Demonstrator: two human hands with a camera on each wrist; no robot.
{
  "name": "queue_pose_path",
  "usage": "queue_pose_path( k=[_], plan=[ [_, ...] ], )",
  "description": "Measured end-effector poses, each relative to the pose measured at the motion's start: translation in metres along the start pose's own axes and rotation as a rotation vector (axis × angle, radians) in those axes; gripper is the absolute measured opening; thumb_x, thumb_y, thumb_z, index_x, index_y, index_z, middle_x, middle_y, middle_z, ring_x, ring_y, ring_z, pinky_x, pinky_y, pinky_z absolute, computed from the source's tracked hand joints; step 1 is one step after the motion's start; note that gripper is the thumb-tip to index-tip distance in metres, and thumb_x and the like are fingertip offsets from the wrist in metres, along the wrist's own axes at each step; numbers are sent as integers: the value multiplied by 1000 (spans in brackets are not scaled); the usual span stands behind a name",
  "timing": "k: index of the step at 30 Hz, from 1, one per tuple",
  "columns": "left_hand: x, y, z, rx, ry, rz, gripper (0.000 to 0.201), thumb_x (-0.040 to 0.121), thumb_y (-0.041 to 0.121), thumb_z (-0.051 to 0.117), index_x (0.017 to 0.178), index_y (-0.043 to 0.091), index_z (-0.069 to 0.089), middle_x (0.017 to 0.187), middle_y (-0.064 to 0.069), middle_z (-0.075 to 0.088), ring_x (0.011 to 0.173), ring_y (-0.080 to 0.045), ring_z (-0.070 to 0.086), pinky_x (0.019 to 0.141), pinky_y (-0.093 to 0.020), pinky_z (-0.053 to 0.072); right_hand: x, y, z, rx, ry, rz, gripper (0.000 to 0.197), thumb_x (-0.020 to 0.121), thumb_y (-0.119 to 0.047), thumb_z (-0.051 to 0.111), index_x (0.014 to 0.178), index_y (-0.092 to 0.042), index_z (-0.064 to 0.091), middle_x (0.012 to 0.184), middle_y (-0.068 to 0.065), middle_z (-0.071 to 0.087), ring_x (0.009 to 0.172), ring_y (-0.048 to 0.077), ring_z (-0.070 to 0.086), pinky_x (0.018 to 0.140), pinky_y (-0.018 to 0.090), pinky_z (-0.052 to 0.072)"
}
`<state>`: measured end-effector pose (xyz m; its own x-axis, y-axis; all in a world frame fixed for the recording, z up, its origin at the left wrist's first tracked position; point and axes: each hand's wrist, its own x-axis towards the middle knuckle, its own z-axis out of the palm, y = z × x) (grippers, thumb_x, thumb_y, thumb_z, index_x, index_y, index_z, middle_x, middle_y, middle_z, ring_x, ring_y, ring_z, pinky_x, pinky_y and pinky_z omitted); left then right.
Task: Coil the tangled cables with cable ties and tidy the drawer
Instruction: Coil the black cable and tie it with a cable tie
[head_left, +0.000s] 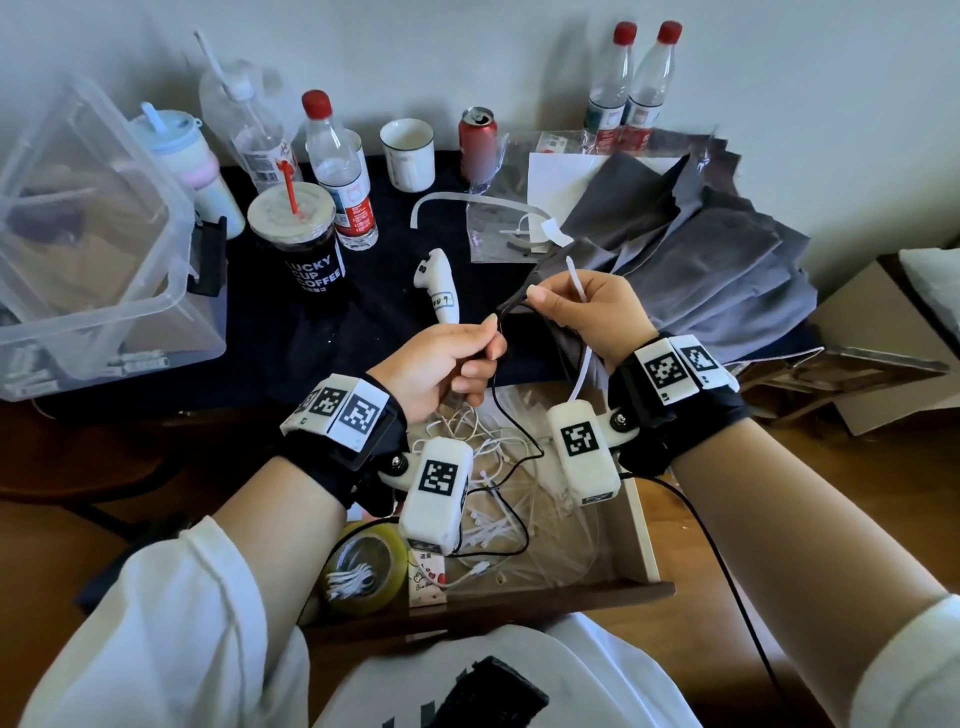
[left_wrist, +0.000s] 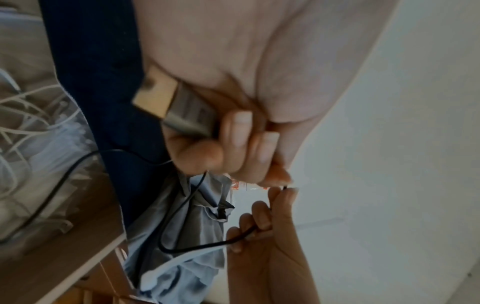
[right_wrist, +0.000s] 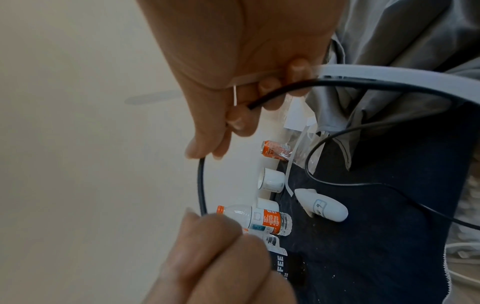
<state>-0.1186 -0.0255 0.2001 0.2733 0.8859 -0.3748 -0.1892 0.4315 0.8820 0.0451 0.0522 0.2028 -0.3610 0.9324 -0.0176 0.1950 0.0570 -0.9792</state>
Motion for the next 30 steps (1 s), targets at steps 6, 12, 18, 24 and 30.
queue_pose_path(
  k=[6, 12, 18, 24, 30],
  plan=[
    [-3, 1, 1, -165, -28, -34, 49, 97, 47, 29, 59, 20, 43, 45, 11, 21, 35, -2, 19, 35, -16, 18, 1, 10, 3, 18, -50, -44, 13, 91, -9, 55, 90, -5, 67, 48, -11, 53, 49, -4, 46, 59, 7, 38],
    [2, 11, -3, -502, 64, 243, 36, 100, 41, 27, 107, 24, 59, 44, 10, 25, 34, -2, 22, 35, -14, 21, -10, 40, 16, -125, -238, 76, 27, 97, -12, 44, 109, 2, 64, 55, -4, 56, 50, 1, 46, 58, 21, 40],
    [8, 13, -6, -566, 196, 329, 30, 102, 37, 24, 123, 32, 45, 51, 10, 35, 37, -3, 28, 39, -13, 27, -20, 32, 27, -225, -369, 87, 30, 98, -18, 43, 114, -2, 63, 52, 2, 48, 43, -3, 45, 59, 8, 37],
    [14, 15, -11, -587, 306, 435, 23, 105, 21, 25, 92, 26, 44, 66, 7, 60, 42, -1, 41, 46, -13, 36, -23, 15, 31, -304, -528, 118, 31, 95, -35, 47, 111, -19, 68, 43, -13, 41, 44, 1, 39, 55, 11, 34],
    [12, 5, -16, -302, 331, 314, 19, 103, 9, 29, 115, 13, 44, 89, -3, 74, 75, -15, 70, 86, -31, 51, -24, 2, 30, -358, -668, -6, 23, 84, -26, 65, 102, -14, 72, 96, 8, 73, 92, 14, 66, 95, 38, 48]
  ],
)
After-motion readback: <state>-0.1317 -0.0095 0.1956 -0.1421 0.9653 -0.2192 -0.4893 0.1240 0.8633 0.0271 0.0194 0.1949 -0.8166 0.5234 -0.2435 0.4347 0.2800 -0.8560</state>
